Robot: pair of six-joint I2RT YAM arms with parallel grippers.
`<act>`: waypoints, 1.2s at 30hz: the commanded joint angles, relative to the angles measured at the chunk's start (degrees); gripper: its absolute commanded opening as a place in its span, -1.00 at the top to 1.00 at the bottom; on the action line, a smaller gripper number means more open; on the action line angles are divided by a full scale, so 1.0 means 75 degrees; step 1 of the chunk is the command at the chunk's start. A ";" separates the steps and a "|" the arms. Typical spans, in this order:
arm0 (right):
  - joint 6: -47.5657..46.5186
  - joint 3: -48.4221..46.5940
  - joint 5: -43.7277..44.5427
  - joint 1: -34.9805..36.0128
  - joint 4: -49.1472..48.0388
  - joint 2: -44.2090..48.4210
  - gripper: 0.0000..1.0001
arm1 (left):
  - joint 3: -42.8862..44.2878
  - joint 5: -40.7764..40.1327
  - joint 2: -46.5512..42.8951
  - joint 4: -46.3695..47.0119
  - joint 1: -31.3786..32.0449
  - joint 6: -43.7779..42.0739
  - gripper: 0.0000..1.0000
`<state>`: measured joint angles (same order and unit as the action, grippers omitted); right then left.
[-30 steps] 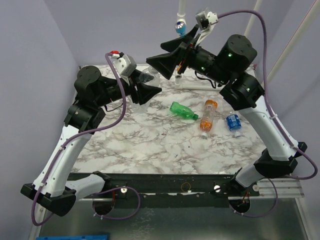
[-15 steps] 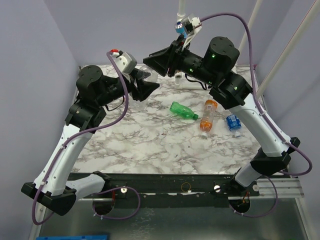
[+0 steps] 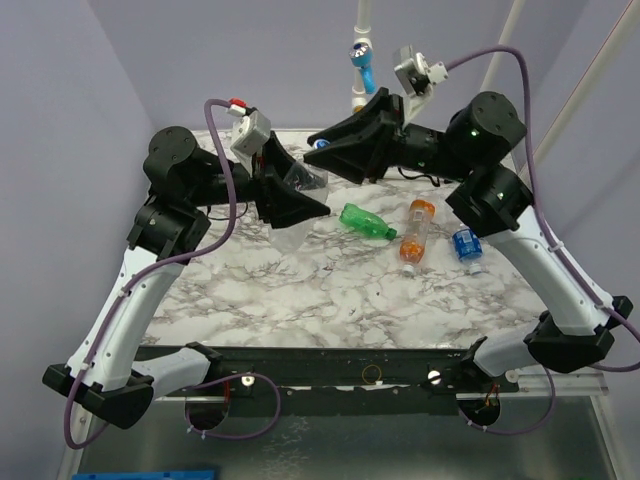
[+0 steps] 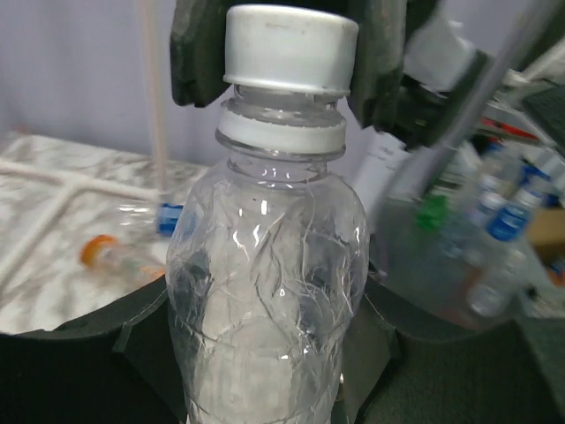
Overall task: Unscrew the bottle caps
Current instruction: Unscrew the bottle cap from the plastic bottle.
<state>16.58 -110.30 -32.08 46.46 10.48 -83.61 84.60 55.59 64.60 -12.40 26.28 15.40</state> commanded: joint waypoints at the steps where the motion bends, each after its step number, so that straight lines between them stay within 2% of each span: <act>1: 0.0725 0.0987 -0.3715 -0.0003 -0.2739 0.0632 0.99 | 0.0597 0.2899 0.0032 0.0541 0.0145 0.1494 1.00; 4: 0.1241 0.1060 -0.4691 -0.0007 -0.3390 0.0565 0.99 | 0.0817 0.3055 0.0046 0.0535 0.0150 0.1578 1.00; 7: 0.0707 0.0883 -0.4200 -0.0007 -0.2599 0.0498 0.98 | 0.0873 0.3027 0.0024 0.0552 0.0141 0.1503 1.00; 8: 0.0491 0.0825 -0.3868 -0.0007 -0.2331 0.0493 0.79 | 0.0842 0.2970 -0.0010 0.0564 0.0151 0.1449 1.00; 10: 0.0074 0.0695 -0.2684 -0.0005 -0.1634 0.0485 -0.31 | 0.0732 0.2735 -0.0055 0.0575 0.0141 0.1279 1.00; 11: -0.0154 0.0612 -0.1949 -0.0007 -0.1318 0.0475 -0.51 | 0.0644 0.2521 -0.0086 0.0578 0.0140 0.1172 1.00; 12: -0.0316 0.0528 -0.1346 -0.0007 -0.0974 0.0482 -0.82 | 0.0567 0.2310 -0.0121 0.0587 0.0140 0.1044 1.00; 13: -0.0384 0.0505 -0.0613 -0.0007 -0.0848 0.0500 -0.99 | 0.0464 0.2013 -0.0148 0.0550 0.0134 0.0809 1.00; 18: -0.0266 0.0444 0.1152 0.0005 -0.0693 0.0532 -1.00 | 0.0080 0.0174 -0.0242 0.0068 0.0128 -0.0388 1.00; 23: -0.0171 -0.0824 0.2195 0.0087 0.0669 -0.0220 -1.00 | -0.0352 -0.1860 -0.0306 -0.0097 0.0140 -0.1218 1.00; 27: -0.0156 -0.1346 0.2969 0.0099 0.1266 -0.0627 -1.00 | -0.0393 -0.3335 -0.0230 -0.0252 0.0152 -0.1564 1.00; 30: -0.0157 -0.1629 0.3118 0.0099 0.1493 -0.0926 -0.97 | -0.0411 -0.3716 -0.0190 -0.0264 0.0153 -0.1625 1.00; 36: -0.0046 -0.1877 0.3161 0.0105 0.1618 -0.1319 -0.73 | -0.0381 -0.3731 -0.0170 -0.0257 0.0164 -0.1555 1.00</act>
<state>15.62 -122.74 -10.87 46.85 19.70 -92.25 81.45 31.57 63.44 -14.06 27.24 5.02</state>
